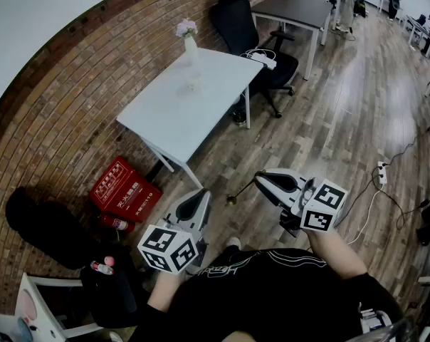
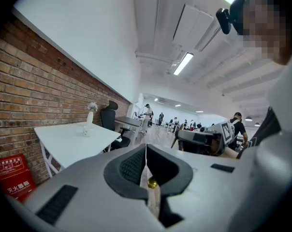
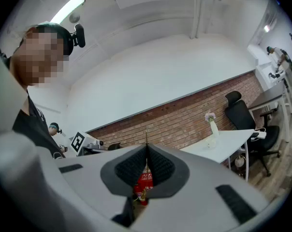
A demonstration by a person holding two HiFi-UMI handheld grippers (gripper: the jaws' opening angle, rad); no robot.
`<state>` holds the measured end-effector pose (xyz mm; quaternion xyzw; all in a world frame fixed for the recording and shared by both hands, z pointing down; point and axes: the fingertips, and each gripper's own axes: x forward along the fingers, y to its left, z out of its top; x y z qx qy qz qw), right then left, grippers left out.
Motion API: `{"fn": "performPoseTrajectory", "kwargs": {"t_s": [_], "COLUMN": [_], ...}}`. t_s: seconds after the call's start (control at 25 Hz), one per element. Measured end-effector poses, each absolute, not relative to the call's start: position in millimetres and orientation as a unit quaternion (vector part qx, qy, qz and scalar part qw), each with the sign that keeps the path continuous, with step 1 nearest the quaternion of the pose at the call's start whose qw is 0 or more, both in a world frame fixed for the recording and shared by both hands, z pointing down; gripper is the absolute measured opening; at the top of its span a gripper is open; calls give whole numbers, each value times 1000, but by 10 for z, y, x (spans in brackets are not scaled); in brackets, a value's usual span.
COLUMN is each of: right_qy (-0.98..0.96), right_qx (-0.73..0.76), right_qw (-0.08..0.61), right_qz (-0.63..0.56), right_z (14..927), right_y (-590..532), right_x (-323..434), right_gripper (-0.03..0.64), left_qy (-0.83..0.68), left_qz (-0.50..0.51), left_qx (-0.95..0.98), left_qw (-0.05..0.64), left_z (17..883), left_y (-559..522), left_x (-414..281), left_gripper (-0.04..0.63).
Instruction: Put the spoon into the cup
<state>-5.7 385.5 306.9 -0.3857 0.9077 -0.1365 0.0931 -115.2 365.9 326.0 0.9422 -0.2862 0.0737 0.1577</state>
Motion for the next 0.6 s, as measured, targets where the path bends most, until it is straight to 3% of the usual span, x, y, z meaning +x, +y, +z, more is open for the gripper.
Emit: {"fn": "performPoseTrajectory", "kwargs": {"t_s": [0.6], "right_qy": [902], "right_qx": [-401], "right_qw": [88], "right_qz": [-134], "right_z": [3048], "right_y": [3992], "right_x": [70], "right_gripper": [0], "left_qy": [-279], "left_qz": [71], "left_qx": [946], "left_qw": [147], "left_z": [3202], "left_y": [3823], "left_x": [-1040], "left_gripper": [8]}}
